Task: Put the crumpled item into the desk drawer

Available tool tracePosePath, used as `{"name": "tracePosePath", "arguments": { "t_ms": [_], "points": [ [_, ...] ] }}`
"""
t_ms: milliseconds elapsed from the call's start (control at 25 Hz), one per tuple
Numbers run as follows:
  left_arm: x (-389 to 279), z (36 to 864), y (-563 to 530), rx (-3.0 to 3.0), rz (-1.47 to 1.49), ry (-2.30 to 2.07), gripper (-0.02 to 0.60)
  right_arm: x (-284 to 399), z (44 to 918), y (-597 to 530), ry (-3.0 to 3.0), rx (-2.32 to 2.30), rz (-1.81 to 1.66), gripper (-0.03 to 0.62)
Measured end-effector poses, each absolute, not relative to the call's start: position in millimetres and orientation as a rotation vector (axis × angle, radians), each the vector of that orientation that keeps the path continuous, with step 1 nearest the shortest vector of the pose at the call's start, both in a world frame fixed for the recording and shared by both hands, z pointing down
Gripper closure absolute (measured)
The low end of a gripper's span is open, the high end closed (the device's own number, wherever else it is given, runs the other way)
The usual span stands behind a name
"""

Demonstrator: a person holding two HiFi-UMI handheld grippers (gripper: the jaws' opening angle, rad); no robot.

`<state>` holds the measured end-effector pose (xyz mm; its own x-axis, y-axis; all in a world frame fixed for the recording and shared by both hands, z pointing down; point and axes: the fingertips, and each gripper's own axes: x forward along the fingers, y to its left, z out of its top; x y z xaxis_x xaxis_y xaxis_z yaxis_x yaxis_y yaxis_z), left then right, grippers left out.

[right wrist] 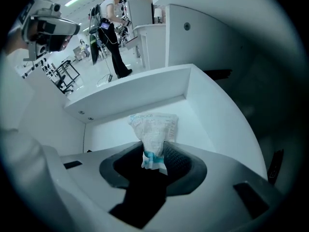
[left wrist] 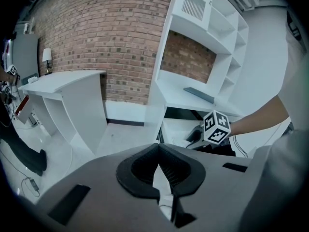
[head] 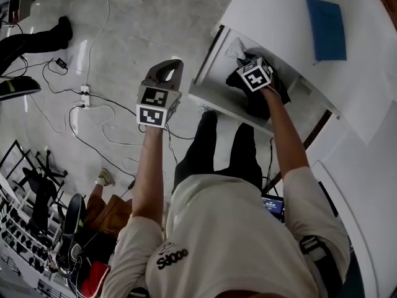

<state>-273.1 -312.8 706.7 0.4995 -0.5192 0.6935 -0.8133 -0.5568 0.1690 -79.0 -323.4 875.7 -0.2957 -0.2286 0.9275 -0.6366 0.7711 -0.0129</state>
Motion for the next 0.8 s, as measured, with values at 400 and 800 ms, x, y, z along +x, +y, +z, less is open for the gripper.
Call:
{"name": "tracePosePath", "arguments": {
  "t_ms": [400,800],
  "points": [
    [-258.3,698.2,-310.2,2.280,0.774,-1.101,0.563,-68.2,848.7,-320.7,-1.921,0.795,0.601,0.433],
    [-228.1,640.9,-309.9,2.297,0.616,-1.182,0.563,-34.8,741.0,-291.9,-1.970,0.975,0.584,0.563]
  ]
}}
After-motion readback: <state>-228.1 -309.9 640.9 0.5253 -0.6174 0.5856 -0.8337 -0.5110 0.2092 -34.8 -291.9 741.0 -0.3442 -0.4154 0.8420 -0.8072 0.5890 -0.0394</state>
